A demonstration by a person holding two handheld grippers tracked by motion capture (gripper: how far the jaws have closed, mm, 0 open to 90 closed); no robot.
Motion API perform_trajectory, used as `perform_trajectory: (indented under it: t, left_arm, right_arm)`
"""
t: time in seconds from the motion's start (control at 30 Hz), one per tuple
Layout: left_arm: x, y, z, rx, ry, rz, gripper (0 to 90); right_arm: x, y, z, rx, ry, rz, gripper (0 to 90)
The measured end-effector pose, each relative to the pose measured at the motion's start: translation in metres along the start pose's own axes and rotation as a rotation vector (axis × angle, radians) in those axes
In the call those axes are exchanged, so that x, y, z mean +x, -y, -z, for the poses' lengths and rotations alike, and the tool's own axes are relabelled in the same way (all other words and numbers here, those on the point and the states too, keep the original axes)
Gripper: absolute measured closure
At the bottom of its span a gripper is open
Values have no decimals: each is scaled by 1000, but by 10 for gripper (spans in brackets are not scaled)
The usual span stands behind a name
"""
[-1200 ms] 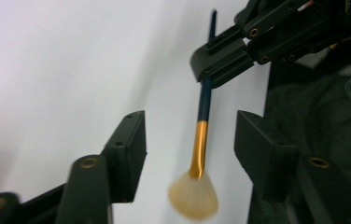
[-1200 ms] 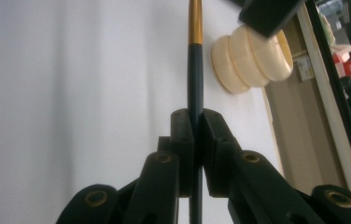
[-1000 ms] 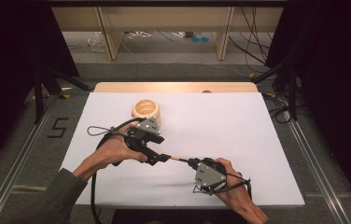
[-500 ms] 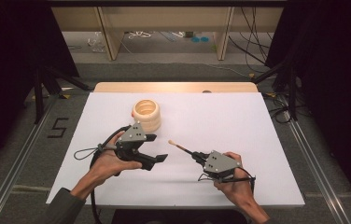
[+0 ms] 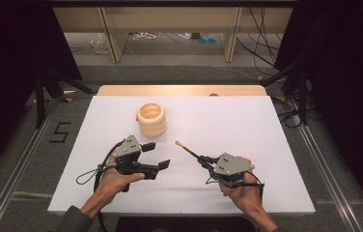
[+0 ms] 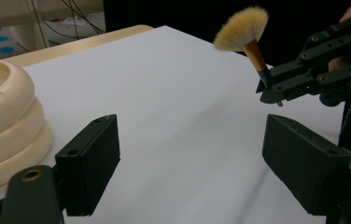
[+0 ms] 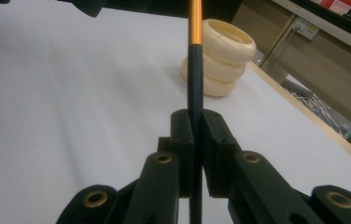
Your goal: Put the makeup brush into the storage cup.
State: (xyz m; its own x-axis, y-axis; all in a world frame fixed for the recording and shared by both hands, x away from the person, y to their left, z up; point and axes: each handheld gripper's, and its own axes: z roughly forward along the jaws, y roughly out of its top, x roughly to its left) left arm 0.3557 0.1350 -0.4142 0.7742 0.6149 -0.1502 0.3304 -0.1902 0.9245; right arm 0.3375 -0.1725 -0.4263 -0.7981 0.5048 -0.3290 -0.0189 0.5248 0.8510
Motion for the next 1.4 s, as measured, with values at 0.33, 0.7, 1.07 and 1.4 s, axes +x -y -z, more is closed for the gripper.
perform_trajectory:
  t: [0.33, 0.7, 1.07, 1.4]
  left_arm:
    - [-3, 6, -4, -21, -17, 6, 186]
    - [-5, 6, -5, -43, -5, 31, 187]
    - [-13, 4, -9, -49, 24, 28, 194]
    - [-17, 1, -10, -82, 58, 50, 221]
  right_arm:
    - [2, 0, -2, -21, -23, -32, 845]
    - [6, 3, -9, -72, -61, -140, 845]
    - [9, 3, -17, -111, -95, -211, 844]
    - [17, 1, -25, -139, -136, -246, 844]
